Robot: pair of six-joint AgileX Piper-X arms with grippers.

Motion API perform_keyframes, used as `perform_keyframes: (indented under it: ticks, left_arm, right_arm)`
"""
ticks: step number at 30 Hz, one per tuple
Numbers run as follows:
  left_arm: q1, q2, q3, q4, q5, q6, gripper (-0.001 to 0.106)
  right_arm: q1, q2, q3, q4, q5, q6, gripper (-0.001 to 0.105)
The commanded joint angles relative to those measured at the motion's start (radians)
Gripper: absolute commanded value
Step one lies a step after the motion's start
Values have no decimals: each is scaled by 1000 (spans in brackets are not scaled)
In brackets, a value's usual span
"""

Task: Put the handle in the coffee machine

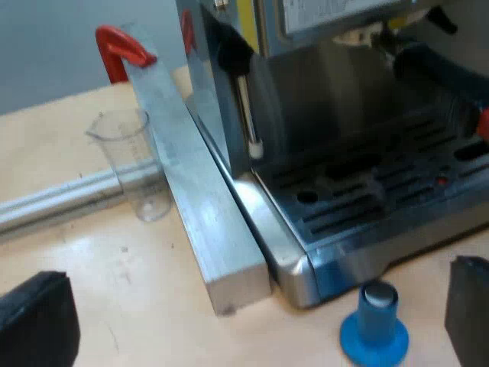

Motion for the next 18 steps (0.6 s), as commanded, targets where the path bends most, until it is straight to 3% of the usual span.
perform_keyframes:
  ticks: [1,18]
  left_arm:
    - [-4,-117,31,16,-15,-6,105]
    - [-2,-117,37,5,-17,-3,105]
  right_arm:
    - [-3,-46,51,-6,-10,8,86]
    - [-3,-46,69,50,-12,18,86]
